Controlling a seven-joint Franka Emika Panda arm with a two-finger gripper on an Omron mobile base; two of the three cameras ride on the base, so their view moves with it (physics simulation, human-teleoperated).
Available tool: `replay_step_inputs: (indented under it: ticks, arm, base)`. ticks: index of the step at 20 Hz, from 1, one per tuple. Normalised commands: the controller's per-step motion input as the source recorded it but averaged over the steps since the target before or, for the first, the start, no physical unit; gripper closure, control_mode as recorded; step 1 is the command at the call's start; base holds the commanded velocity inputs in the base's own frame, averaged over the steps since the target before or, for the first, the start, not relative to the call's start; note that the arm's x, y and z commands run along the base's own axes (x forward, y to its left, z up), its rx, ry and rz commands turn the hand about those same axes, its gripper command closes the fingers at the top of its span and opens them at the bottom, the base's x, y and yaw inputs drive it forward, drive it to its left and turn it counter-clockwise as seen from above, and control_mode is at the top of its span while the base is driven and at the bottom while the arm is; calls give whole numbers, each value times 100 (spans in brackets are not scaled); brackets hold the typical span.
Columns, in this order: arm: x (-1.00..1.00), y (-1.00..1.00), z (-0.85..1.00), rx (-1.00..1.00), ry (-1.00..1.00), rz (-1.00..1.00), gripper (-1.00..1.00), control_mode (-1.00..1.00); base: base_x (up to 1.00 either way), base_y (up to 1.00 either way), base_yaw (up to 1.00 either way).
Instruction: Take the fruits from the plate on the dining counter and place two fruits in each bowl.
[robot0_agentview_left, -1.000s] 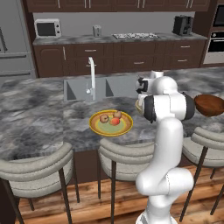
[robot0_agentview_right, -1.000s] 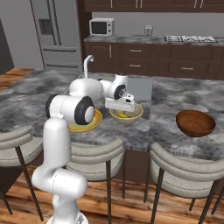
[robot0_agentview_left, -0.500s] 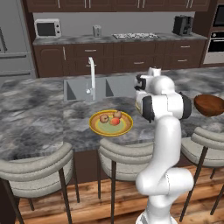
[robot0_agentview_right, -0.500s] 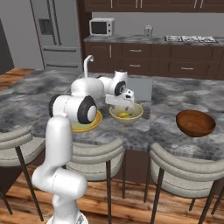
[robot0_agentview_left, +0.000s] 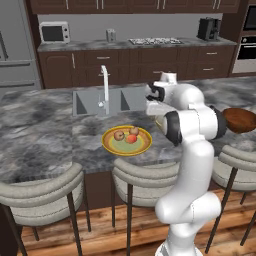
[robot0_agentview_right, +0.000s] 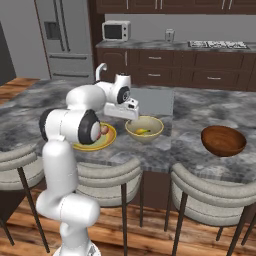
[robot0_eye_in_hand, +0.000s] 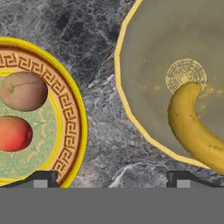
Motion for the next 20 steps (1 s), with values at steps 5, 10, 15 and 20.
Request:
replay_step_inputs:
  ticks: [5,10,15,20]
  arm:
    - [-52,100,0,0,0,1,-100,-100]
    - [4,73,-3,0,-3,0,-100,-100]
    - [20,51,-27,0,-1,0,-100,-100]
    - [18,42,-18,0,0,0,-100,-100]
  base:
    - [0,0,0]
    - [0,0,0]
    - [0,0,0]
    - [0,0,0]
